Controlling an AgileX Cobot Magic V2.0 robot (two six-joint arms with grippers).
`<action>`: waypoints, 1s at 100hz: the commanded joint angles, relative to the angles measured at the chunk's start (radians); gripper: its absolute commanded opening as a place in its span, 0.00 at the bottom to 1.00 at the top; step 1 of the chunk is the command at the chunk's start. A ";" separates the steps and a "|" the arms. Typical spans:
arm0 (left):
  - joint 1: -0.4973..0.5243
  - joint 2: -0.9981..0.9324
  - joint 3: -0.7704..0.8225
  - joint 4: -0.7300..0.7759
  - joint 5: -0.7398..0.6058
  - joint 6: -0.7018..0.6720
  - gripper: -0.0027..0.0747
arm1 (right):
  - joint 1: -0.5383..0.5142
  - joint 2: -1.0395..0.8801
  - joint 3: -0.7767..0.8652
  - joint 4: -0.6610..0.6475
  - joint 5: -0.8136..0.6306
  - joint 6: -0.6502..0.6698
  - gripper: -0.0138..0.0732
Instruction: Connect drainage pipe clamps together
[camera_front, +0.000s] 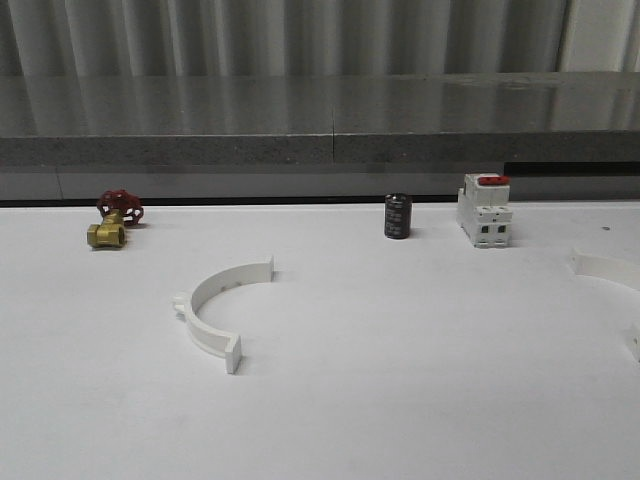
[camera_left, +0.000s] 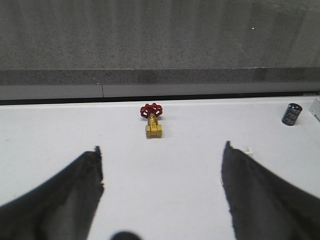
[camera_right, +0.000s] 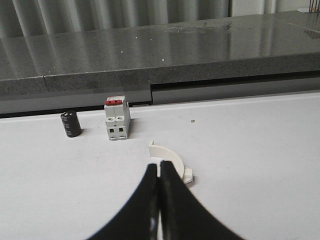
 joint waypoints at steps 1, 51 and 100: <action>0.003 -0.032 -0.004 -0.002 -0.055 -0.004 0.41 | -0.005 -0.020 -0.016 -0.003 -0.077 -0.007 0.08; 0.003 -0.070 0.038 -0.004 -0.024 -0.004 0.01 | -0.005 -0.020 -0.016 -0.003 -0.113 -0.007 0.08; 0.003 -0.070 0.038 -0.004 -0.024 -0.004 0.01 | -0.005 0.220 -0.275 -0.003 0.091 -0.007 0.08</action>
